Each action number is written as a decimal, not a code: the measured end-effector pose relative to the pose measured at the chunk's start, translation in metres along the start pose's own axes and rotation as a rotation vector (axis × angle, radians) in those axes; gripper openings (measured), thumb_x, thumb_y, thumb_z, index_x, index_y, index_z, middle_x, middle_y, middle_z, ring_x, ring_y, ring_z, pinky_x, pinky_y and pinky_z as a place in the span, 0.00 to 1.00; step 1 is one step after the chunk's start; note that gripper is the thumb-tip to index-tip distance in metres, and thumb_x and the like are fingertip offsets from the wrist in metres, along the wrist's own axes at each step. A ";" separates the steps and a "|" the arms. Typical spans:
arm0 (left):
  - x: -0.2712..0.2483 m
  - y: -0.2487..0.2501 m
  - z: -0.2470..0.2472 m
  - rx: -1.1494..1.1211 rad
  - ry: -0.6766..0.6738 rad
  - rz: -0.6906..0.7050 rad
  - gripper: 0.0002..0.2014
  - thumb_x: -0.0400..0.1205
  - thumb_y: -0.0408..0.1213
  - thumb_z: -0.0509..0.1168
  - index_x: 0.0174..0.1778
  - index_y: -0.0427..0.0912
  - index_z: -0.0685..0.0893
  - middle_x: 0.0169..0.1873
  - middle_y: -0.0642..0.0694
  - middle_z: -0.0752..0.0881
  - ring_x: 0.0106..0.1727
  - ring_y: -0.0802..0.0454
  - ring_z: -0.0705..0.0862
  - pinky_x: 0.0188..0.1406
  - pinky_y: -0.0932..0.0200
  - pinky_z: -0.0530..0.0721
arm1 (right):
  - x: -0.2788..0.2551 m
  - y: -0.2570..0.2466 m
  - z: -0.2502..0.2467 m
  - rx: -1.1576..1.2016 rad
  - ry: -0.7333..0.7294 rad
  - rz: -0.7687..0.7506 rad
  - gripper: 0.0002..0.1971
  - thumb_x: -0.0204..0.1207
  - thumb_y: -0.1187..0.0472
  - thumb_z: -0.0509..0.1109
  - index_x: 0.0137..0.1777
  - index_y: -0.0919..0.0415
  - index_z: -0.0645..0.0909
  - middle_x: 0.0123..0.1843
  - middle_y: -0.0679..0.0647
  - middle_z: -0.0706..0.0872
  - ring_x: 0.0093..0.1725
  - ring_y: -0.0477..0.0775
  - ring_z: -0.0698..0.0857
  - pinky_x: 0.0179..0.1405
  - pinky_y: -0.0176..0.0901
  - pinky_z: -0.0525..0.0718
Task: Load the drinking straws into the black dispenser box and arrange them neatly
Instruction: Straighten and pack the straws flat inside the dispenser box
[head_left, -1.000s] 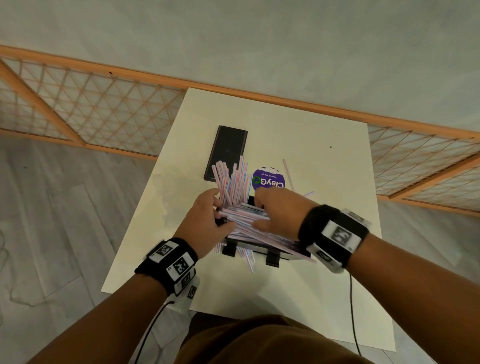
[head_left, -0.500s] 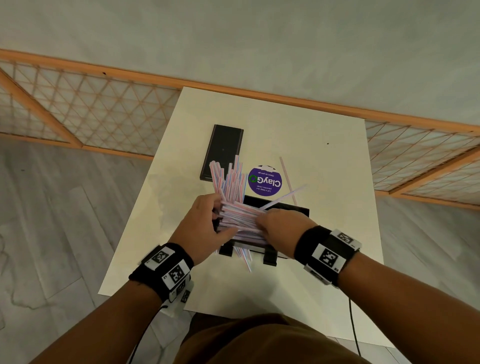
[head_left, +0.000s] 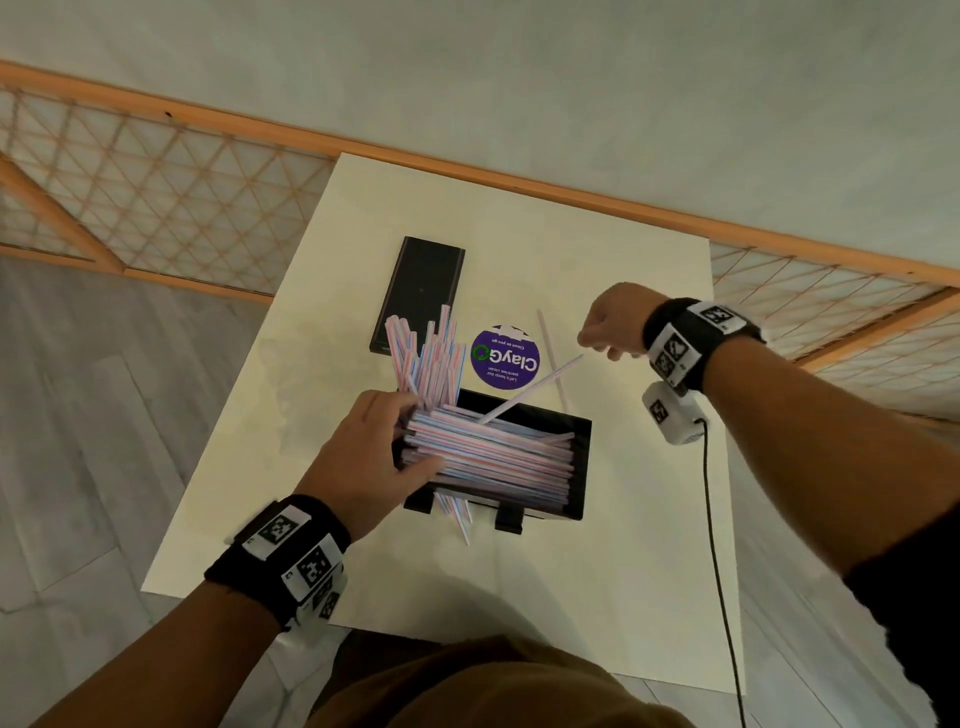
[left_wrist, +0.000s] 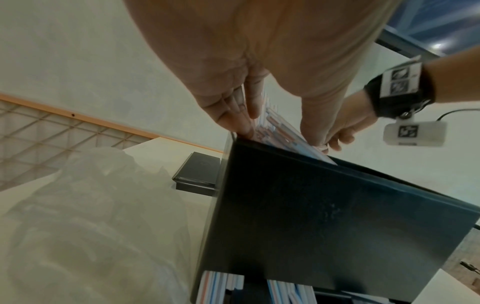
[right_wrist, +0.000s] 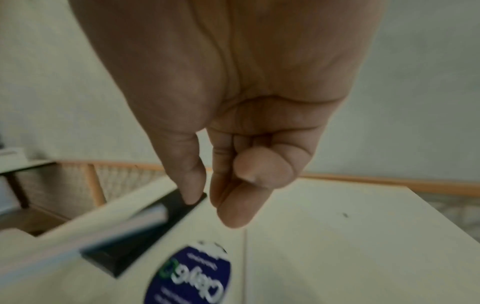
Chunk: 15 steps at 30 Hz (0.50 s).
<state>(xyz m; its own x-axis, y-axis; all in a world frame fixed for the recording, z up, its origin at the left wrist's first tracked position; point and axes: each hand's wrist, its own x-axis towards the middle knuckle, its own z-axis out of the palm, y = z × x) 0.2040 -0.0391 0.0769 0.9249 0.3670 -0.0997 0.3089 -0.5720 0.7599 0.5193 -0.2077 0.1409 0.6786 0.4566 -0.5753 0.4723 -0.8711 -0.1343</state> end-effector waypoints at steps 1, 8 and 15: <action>-0.001 -0.001 0.001 -0.006 0.002 -0.001 0.27 0.77 0.49 0.77 0.70 0.55 0.74 0.59 0.59 0.73 0.57 0.66 0.80 0.57 0.62 0.84 | 0.012 0.005 0.008 -0.020 -0.059 0.030 0.13 0.80 0.53 0.70 0.45 0.63 0.90 0.35 0.52 0.92 0.29 0.45 0.86 0.28 0.38 0.78; -0.007 -0.001 0.004 -0.020 0.043 -0.035 0.30 0.76 0.46 0.78 0.72 0.53 0.75 0.59 0.60 0.74 0.55 0.61 0.84 0.56 0.53 0.90 | 0.077 0.024 0.082 -0.073 -0.227 0.082 0.15 0.77 0.51 0.74 0.43 0.65 0.88 0.37 0.56 0.93 0.38 0.56 0.93 0.46 0.52 0.93; -0.009 0.000 0.004 -0.005 0.045 -0.040 0.31 0.76 0.47 0.78 0.73 0.47 0.75 0.60 0.57 0.75 0.55 0.64 0.83 0.56 0.61 0.89 | 0.100 0.027 0.111 -0.196 -0.124 0.090 0.13 0.69 0.51 0.83 0.41 0.54 0.81 0.46 0.56 0.89 0.44 0.60 0.88 0.47 0.48 0.88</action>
<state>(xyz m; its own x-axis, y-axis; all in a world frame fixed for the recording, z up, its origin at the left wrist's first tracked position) 0.1965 -0.0450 0.0752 0.9008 0.4222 -0.1014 0.3445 -0.5527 0.7588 0.5374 -0.2051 -0.0098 0.6545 0.3424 -0.6741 0.5210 -0.8503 0.0739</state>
